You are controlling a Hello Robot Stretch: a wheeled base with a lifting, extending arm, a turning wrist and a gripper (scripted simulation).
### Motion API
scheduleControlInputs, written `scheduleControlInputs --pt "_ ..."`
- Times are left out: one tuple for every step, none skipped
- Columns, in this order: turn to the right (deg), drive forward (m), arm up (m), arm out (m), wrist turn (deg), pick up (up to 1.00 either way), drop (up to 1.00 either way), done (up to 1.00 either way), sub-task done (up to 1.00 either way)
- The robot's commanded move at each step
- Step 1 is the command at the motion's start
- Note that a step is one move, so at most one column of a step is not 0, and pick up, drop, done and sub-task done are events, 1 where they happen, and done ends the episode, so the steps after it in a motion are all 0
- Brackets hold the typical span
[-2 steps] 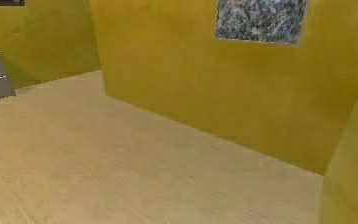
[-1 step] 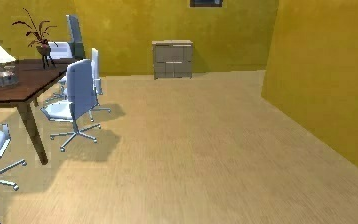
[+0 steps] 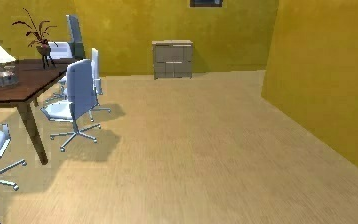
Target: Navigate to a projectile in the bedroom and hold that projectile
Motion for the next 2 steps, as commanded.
scheduleControlInputs --pt "-45.0 0.00 0.00 0.00 0.0 0.00 0.00 0.00 0.00" --pt "36.0 0.00 0.00 0.00 0.0 0.00 0.00 0.00 0.00"
